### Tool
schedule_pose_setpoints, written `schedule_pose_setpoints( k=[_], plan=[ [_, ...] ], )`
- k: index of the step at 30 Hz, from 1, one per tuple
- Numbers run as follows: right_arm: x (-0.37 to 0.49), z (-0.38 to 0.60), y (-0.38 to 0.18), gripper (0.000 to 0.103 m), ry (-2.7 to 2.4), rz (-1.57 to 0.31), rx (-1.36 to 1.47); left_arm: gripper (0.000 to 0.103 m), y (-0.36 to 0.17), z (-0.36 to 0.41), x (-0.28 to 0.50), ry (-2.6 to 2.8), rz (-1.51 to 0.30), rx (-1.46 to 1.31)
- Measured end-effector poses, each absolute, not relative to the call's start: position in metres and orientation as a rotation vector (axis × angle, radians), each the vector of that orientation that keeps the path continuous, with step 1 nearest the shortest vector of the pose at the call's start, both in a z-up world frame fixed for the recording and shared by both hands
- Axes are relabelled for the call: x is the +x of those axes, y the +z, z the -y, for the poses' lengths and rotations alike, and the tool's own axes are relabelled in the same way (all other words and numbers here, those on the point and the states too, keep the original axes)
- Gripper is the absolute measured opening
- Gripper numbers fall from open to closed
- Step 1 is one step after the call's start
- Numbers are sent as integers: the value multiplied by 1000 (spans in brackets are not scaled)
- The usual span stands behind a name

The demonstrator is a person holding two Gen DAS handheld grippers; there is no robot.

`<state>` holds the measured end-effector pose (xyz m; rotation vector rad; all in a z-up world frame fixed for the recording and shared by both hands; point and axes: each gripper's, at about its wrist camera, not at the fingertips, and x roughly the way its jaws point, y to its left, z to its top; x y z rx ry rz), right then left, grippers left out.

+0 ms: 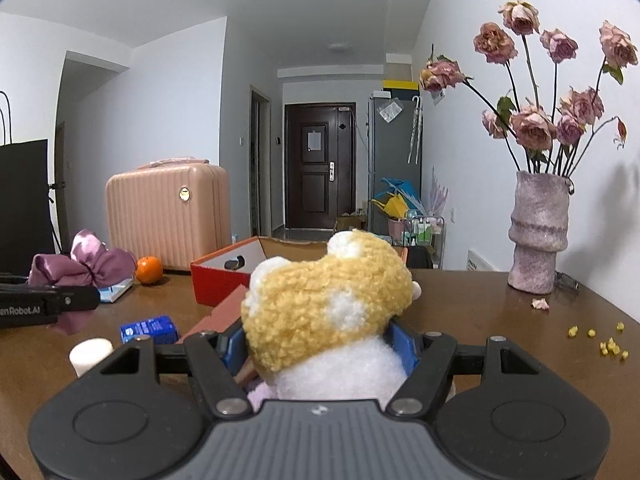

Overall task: Organize soft objects
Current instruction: 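Carry the sheep toy and scrunchie with both grippers over the red box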

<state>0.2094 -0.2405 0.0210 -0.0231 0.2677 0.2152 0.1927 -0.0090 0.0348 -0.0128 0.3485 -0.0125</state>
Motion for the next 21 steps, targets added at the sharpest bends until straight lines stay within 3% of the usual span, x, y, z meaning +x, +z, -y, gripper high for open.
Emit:
schedule_pose_setpoints(
  k=[21],
  plan=[
    [258, 226, 43, 69, 221, -210, -14, 36, 62, 20, 248, -33, -300, -87]
  ],
)
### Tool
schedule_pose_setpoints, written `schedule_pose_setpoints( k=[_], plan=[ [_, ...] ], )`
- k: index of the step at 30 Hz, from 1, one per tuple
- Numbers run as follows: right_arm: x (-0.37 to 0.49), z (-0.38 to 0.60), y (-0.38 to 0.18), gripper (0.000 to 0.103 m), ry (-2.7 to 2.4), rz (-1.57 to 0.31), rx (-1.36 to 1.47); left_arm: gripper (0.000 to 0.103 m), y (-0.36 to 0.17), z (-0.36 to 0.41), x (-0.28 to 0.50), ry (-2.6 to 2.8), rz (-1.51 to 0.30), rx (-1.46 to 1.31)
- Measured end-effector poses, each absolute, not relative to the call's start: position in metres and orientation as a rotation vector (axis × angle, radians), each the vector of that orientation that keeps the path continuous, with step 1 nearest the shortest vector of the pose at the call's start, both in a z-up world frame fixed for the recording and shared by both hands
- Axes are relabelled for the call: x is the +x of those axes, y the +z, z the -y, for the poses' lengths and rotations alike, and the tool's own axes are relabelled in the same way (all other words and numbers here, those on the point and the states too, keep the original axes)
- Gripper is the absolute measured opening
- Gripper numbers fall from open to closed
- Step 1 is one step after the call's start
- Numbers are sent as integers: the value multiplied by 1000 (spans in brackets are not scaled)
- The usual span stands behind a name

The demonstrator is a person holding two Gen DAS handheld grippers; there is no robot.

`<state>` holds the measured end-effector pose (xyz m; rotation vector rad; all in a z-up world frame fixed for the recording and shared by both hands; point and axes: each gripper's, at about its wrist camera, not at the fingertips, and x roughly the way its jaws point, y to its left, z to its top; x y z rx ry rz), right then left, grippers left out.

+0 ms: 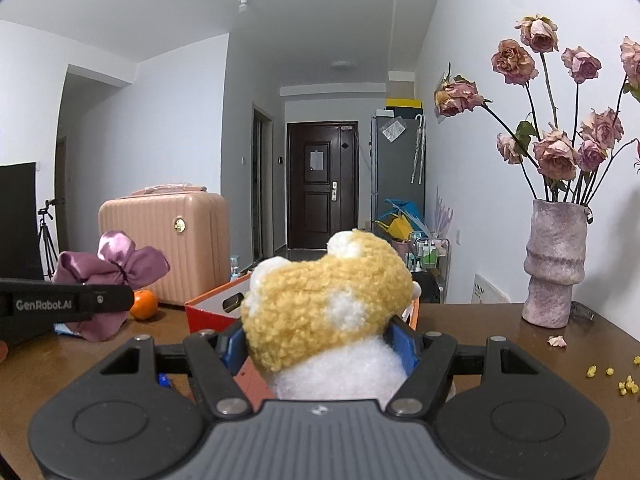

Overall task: Organize soft objects
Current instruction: 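Carry the sheep toy and scrunchie with both grippers over the red box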

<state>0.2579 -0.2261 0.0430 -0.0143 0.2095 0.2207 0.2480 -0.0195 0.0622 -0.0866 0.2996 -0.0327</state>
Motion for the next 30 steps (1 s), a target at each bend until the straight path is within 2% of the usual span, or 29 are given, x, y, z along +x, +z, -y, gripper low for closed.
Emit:
schedule_pose_setpoints(
  k=[30],
  plan=[
    [362, 221, 54, 69, 196, -260, -41, 36, 71, 38, 354, 11, -313, -103]
  ],
)
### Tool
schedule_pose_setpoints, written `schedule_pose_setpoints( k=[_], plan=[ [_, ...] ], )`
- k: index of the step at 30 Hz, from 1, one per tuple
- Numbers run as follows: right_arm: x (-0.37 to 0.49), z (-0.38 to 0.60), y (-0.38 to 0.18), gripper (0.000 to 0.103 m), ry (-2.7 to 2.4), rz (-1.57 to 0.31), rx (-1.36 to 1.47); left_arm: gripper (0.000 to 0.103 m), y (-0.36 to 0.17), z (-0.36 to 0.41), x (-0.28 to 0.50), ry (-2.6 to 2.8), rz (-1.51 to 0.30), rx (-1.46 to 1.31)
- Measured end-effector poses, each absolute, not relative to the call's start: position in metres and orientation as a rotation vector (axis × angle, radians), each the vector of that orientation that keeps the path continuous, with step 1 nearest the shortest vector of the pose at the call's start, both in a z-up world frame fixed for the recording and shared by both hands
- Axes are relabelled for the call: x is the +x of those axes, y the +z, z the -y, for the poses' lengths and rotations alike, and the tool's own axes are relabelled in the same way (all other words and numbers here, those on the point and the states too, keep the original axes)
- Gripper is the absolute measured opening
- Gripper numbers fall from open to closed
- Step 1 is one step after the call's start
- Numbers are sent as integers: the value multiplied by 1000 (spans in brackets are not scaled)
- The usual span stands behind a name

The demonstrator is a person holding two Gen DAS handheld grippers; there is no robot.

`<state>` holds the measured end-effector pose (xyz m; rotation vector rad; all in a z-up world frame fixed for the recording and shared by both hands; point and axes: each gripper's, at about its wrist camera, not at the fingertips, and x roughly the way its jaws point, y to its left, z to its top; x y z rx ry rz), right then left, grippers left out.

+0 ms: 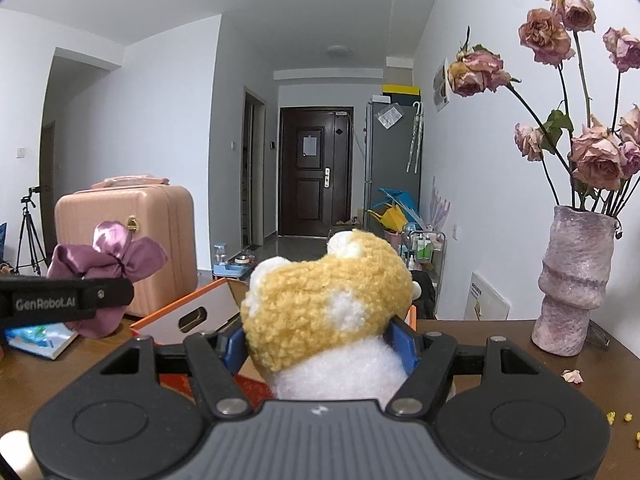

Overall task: Organize soft objects
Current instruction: 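Carry the sheep toy and scrunchie with both grippers over the red box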

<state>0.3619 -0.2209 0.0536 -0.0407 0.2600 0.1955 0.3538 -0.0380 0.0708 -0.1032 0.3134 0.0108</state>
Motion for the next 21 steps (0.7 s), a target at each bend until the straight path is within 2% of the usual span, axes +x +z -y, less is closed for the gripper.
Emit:
schedule_pose_setpoints(
  k=[21],
  plan=[
    [452, 213, 51, 69, 202, -370, -90, 36, 66, 38, 435, 14, -380, -74]
  ],
)
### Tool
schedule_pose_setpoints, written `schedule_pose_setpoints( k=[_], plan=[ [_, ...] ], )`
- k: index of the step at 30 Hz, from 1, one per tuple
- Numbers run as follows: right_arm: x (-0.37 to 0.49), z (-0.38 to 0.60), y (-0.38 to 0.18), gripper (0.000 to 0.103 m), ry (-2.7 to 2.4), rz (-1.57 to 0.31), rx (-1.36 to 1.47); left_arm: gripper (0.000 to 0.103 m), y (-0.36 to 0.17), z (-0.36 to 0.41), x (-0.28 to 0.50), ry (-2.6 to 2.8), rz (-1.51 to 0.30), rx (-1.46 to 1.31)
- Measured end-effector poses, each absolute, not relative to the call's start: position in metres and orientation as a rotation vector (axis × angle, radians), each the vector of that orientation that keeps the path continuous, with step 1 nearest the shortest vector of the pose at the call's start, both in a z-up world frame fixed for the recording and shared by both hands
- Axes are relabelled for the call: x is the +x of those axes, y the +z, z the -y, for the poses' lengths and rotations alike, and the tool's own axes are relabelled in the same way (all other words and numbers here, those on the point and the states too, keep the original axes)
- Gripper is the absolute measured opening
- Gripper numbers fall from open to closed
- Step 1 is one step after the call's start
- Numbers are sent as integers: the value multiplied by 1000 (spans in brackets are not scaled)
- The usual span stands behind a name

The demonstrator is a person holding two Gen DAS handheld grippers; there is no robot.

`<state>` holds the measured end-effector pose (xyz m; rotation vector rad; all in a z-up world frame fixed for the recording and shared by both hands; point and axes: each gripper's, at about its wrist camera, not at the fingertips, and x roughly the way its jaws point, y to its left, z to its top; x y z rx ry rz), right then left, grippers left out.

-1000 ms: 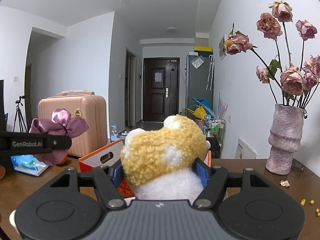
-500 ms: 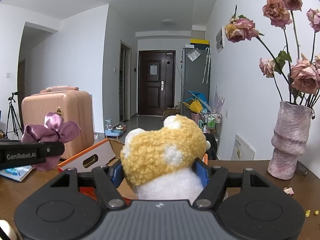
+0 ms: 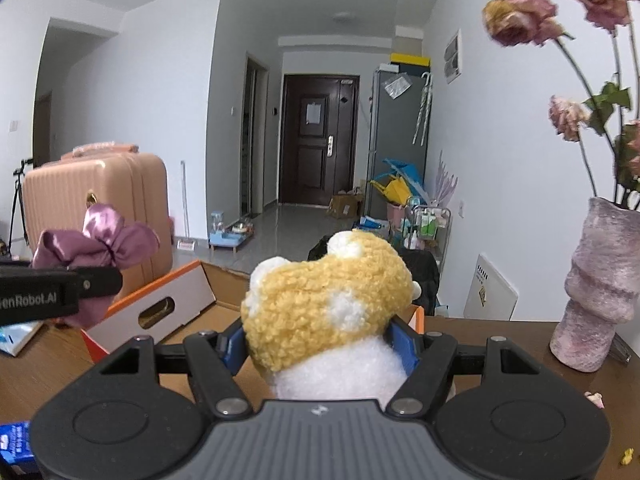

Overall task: Organize soft objects
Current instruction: 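Carry the sheep toy and scrunchie with both grippers over the red box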

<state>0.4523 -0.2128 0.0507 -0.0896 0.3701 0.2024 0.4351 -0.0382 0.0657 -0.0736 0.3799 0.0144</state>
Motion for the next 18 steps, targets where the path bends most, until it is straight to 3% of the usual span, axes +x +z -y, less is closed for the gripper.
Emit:
schedule_pose_setpoints(
  k=[18],
  plan=[
    [498, 199, 16, 69, 218, -462, -109, 36, 33, 57, 500, 31, -526, 0]
  ],
)
